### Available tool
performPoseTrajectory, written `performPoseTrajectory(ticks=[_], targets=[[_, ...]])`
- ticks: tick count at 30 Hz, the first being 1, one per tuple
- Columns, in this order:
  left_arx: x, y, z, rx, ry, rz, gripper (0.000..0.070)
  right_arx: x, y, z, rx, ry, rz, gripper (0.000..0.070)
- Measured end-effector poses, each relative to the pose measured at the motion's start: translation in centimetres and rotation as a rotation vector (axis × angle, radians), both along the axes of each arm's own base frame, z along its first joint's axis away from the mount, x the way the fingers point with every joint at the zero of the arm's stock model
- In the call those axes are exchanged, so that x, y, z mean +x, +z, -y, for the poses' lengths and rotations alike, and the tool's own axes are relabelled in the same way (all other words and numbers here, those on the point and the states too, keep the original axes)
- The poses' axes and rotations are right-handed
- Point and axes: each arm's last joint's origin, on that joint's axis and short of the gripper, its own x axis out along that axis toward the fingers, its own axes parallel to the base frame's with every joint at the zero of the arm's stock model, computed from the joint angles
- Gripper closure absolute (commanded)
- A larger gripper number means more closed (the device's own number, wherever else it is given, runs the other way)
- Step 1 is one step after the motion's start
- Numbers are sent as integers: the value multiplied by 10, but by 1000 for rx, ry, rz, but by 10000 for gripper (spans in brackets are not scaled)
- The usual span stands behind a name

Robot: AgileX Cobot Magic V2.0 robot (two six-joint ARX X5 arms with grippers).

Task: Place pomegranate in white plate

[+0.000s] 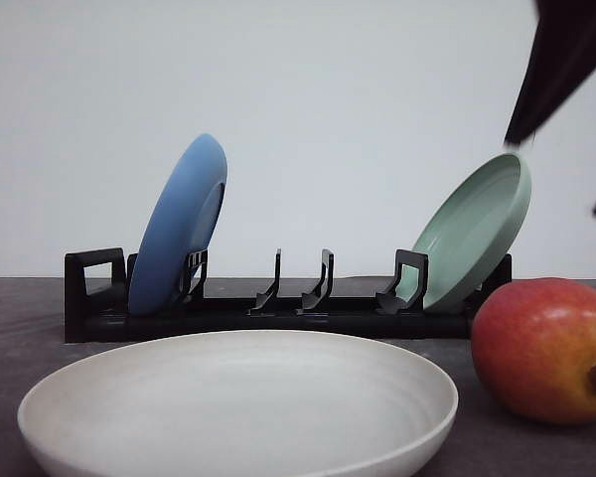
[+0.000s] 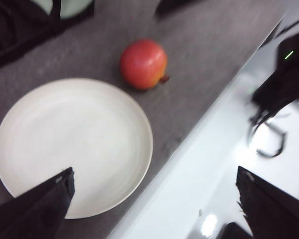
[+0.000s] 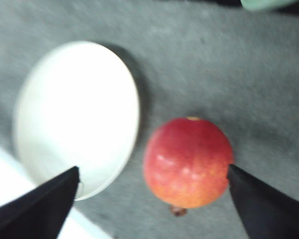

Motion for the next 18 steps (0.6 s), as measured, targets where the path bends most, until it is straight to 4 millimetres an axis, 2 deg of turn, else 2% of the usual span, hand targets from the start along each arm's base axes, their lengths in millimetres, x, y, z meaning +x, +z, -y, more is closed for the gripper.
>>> performPoseTrajectory(ticks=[9,18], targets=[[-9,9,-49,-120,10,6,74,25,-39,-27,-175,41,-92,5],[-12,6,-78,-143,72,44,74,36,-72,-44,-253,87,-201,13]])
